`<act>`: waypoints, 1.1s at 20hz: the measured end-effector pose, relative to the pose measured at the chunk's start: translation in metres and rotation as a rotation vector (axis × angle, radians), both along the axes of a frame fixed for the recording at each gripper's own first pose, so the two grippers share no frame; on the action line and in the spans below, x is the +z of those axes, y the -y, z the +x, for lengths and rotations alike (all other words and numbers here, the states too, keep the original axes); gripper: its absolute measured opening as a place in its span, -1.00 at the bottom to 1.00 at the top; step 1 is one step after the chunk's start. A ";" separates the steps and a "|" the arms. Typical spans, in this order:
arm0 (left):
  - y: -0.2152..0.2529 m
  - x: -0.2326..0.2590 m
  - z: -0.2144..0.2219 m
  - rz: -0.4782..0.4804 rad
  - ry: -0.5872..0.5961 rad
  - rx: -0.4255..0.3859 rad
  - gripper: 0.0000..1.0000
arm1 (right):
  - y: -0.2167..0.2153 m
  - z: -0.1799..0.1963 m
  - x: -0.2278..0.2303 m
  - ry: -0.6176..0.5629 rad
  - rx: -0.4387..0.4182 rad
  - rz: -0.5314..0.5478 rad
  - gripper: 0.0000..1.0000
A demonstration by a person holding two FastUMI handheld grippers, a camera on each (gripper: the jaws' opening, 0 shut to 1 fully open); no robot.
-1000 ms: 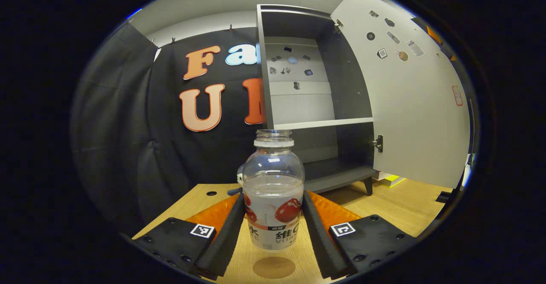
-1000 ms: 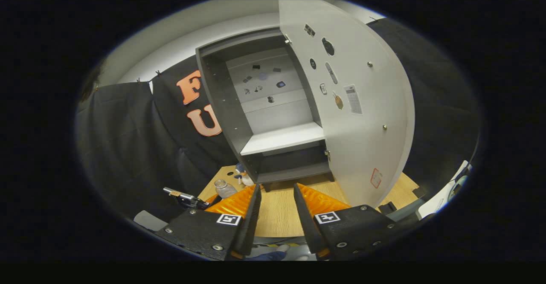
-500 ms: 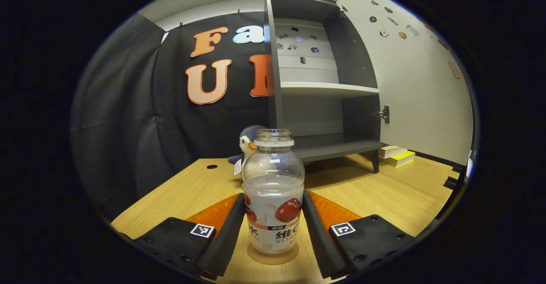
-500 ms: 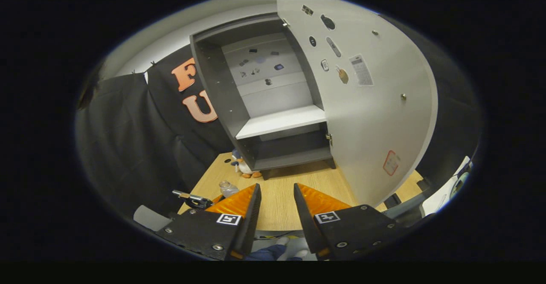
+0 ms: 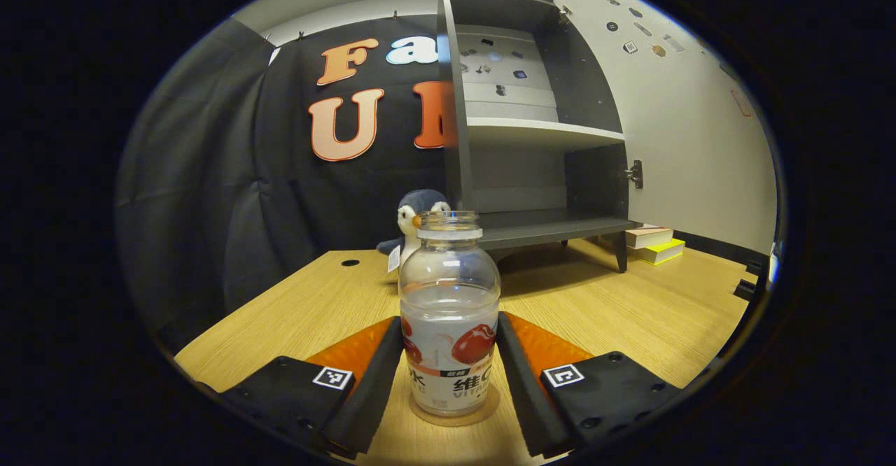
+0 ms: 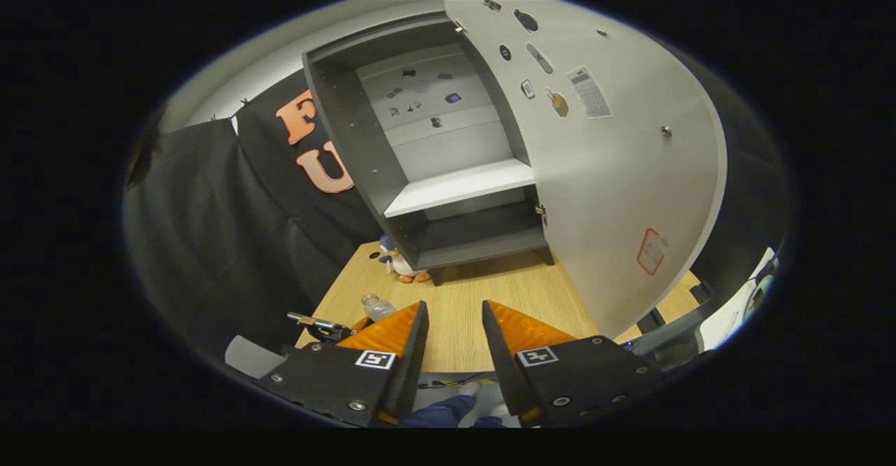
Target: Open the cabinet door with the right hand, grasp the bottle in the cabinet with the left hand and place it on the coaster, then close the cabinet door with the right hand.
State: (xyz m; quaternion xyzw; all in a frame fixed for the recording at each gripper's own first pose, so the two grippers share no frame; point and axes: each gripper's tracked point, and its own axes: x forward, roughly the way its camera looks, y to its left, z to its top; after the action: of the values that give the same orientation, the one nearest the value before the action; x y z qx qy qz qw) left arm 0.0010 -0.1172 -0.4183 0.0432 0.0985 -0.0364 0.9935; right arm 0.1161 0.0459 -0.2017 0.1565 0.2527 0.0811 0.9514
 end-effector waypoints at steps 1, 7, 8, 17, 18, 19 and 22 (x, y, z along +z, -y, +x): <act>0.000 0.000 -0.001 -0.004 0.003 0.005 0.68 | -0.002 -0.002 -0.002 -0.004 0.003 0.006 -0.03; -0.001 -0.010 -0.006 -0.018 -0.018 0.026 0.73 | -0.006 -0.004 -0.004 -0.014 0.017 0.016 -0.03; -0.002 -0.009 -0.007 -0.019 -0.021 0.035 0.79 | -0.007 -0.005 -0.004 -0.018 0.018 0.017 -0.03; -0.001 0.016 -0.010 0.005 0.017 0.048 0.89 | -0.010 -0.007 0.000 -0.007 0.044 0.033 -0.03; -0.001 0.019 -0.010 -0.003 0.018 0.047 0.89 | -0.008 -0.007 0.001 -0.005 0.044 0.031 -0.02; -0.003 0.025 -0.012 -0.008 0.022 0.056 0.89 | -0.007 -0.008 0.003 -0.003 0.043 0.031 -0.02; -0.002 0.044 -0.015 -0.016 0.037 0.059 0.89 | -0.007 -0.011 0.013 0.022 0.049 0.036 -0.02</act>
State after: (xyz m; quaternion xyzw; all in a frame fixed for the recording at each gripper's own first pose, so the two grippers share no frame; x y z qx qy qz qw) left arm -0.0143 -0.1153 -0.3741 0.0331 0.0810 -0.0068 0.9961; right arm 0.1049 0.0527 -0.1888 0.1666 0.2445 0.1106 0.9488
